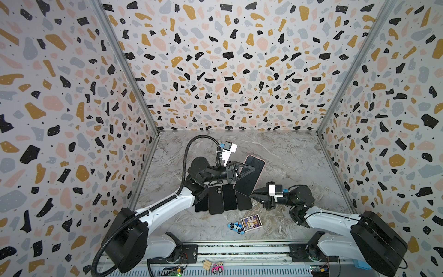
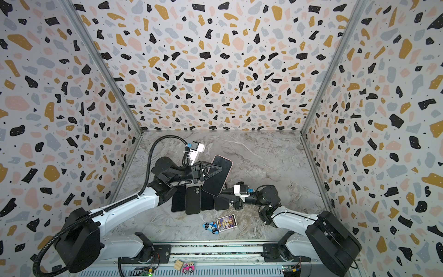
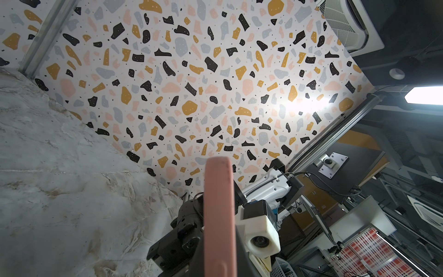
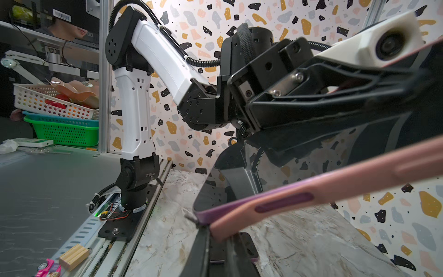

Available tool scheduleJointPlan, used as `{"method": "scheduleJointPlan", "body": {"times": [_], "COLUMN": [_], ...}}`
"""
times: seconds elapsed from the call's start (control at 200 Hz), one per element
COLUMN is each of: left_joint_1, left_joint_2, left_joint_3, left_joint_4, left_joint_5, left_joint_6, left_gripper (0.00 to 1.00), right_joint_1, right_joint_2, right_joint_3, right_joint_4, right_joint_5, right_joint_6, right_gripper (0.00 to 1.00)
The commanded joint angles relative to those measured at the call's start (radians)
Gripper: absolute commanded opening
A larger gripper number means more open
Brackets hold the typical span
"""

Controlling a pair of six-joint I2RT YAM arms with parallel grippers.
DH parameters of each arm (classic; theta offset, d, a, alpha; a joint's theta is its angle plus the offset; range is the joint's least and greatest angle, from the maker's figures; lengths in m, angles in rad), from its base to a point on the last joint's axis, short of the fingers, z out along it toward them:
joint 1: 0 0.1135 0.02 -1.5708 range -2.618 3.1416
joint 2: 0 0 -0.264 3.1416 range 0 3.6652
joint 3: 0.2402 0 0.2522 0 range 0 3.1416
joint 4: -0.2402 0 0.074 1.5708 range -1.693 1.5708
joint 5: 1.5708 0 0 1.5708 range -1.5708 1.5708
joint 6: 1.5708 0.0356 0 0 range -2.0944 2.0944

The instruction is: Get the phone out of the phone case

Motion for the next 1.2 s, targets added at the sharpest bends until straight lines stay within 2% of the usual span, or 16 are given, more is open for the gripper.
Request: {"method": "scheduleJointPlan", "body": {"times": [0.0,0.24,0.37,0.44,0.561,0.721,0.916,1.196], "left_joint_1": [-0.065,-0.049,-0.047,-0.042,-0.037,-0.034,-0.034,-0.034], "left_joint_2": [0.018,-0.015,-0.035,-0.056,-0.086,-0.090,-0.094,-0.092], "left_joint_3": [-0.033,-0.025,-0.033,-0.042,-0.048,-0.046,-0.065,-0.083], "left_joint_4": [-0.022,-0.034,0.040,0.059,0.066,0.089,0.093,0.116], "left_joint_5": [-0.026,-0.108,-0.168,-0.219,-0.284,-0.334,-0.387,-0.403], "left_joint_6": [0.000,-0.026,-0.108,-0.146,-0.194,-0.253,-0.279,-0.294], "left_gripper": [0.00,0.00,0.00,0.00,0.00,0.00,0.00,0.00], "right_joint_1": [0.014,0.014,0.014,0.014,0.014,0.015,0.033,0.107], "right_joint_2": [-0.008,-0.083,-0.136,-0.176,-0.236,-0.300,-0.281,-0.199], "right_joint_3": [0.072,0.010,-0.013,-0.037,-0.098,-0.132,-0.110,-0.073], "right_joint_4": [0.141,0.125,0.058,0.031,0.029,-0.027,-0.083,-0.049], "right_joint_5": [0.144,0.227,0.252,0.285,0.330,0.377,0.382,0.375], "right_joint_6": [0.004,0.066,0.127,0.188,0.291,0.417,0.588,0.652], "right_gripper": [0.03,0.15,0.27,0.35,0.44,0.46,0.47,0.47]}}
